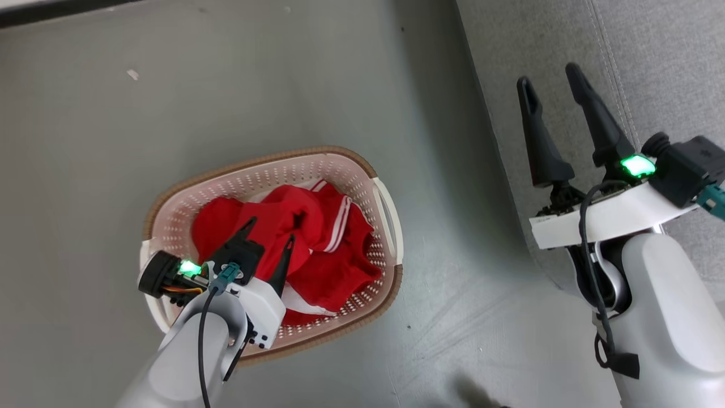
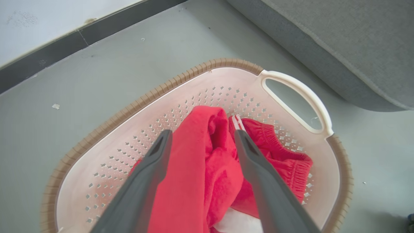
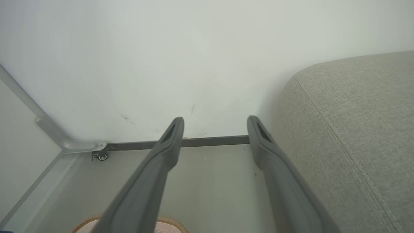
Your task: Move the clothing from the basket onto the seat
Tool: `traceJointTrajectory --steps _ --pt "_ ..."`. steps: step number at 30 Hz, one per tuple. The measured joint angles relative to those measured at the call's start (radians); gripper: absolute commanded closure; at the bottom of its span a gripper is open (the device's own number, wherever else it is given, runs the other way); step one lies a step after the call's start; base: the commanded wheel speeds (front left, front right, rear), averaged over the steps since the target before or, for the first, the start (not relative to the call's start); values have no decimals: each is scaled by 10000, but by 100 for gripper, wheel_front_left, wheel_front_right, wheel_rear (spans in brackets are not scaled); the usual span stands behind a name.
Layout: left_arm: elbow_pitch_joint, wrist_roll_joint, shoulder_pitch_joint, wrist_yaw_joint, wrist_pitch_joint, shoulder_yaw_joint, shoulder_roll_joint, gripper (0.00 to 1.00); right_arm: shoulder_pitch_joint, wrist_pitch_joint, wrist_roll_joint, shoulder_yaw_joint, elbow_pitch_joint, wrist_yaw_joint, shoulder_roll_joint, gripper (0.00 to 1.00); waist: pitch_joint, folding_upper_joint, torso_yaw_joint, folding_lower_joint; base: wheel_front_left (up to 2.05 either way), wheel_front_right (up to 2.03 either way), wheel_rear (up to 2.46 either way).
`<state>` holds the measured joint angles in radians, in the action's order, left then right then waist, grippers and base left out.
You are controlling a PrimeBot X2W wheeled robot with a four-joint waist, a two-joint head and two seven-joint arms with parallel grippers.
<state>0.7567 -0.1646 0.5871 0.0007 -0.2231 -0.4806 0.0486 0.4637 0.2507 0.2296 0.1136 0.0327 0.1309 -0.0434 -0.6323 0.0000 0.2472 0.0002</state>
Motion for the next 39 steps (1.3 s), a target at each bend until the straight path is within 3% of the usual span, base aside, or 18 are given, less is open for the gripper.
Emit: traceJointTrajectory --steps 28,29,30,31,35,39 --pt "1112 201 857 244 -79 217 545 1 808 4 437 401 -2 0 2 0 -1290 0 1106 -1 0 0 0" --pt "1139 222 906 244 -84 215 552 11 819 4 439 426 0 0 2 0 -1320 0 1138 0 0 0 0" --pt "1172 251 951 244 -84 215 562 38 829 4 439 449 0 0 2 0 -1348 0 1167 0 0 0 0" --pt "1200 265 990 244 -84 213 569 55 843 4 441 472 2 0 0 0 -1374 0 1196 0 0 0 0" --pt "1269 265 1082 242 -98 199 583 100 991 15 514 541 13 0 2 0 -1458 0 1286 -1 0 0 0" --pt "1294 265 1120 215 -161 163 573 100 1003 17 514 548 61 0 0 0 -1458 0 1292 -1 0 0 0"
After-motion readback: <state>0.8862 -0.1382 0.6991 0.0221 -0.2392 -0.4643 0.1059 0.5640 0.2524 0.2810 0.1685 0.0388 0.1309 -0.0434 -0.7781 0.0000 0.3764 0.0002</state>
